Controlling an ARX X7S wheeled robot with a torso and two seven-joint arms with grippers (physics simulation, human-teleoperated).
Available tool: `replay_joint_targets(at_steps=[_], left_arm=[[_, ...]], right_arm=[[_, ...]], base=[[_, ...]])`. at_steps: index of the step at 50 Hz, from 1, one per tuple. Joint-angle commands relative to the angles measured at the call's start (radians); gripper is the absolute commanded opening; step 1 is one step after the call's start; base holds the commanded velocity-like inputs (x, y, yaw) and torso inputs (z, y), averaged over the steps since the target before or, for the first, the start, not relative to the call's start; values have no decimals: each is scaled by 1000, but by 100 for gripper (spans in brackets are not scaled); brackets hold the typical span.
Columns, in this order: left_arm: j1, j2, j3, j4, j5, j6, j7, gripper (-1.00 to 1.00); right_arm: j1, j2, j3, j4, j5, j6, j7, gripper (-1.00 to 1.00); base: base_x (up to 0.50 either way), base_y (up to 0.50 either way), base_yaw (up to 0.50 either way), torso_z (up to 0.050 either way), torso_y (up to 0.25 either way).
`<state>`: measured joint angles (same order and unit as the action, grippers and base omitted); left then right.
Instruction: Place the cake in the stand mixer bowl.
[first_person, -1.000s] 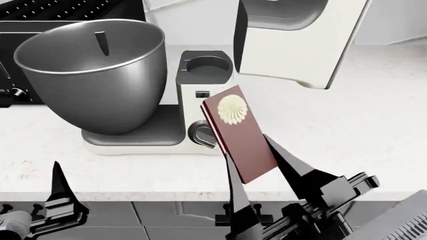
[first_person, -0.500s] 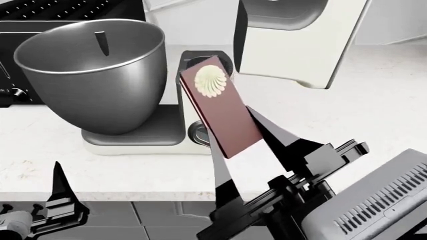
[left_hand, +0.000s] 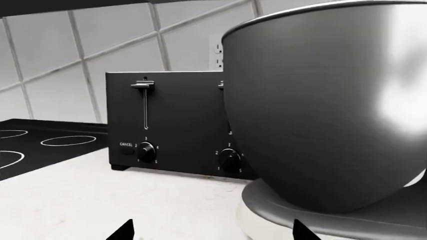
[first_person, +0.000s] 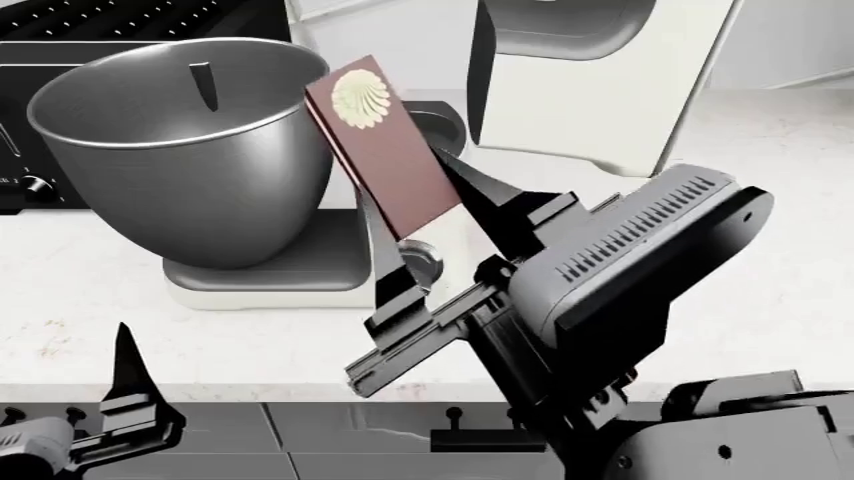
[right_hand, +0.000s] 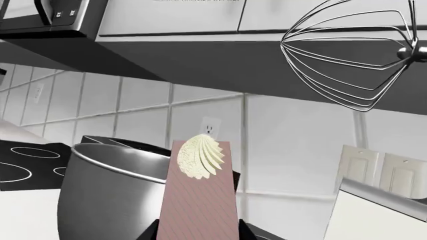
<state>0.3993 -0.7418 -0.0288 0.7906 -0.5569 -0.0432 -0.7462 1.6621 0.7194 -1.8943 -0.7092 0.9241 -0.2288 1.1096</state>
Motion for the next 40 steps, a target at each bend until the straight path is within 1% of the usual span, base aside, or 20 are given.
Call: replay_joint_targets(at_steps=[1,6,15,33,40], left_arm=[[-11,5,9,-15,-4,2,8,100],[-15,6,13,-17,-4,0,10,100],[-20,8,17,-24,-6,0,14,100],[-18,8,15,-20,-7,1,13,100],[-17,10,13,-26,-8,6,15,100]], right_arm=[[27,-37,63,100,51,-43,-75,-100],[39,-52,81,124,68,-50,-91,-100],[48,-117,122,240,163,-89,-193,-100],[107,-189,183,339,239,-84,-260,-100],[108,-239,202,421,289,-87,-324,-100]], base=[[0,0,0,0,10],[0,0,0,0,0],[0,0,0,0,0],[0,0,0,0,1],[0,0,0,0,1]])
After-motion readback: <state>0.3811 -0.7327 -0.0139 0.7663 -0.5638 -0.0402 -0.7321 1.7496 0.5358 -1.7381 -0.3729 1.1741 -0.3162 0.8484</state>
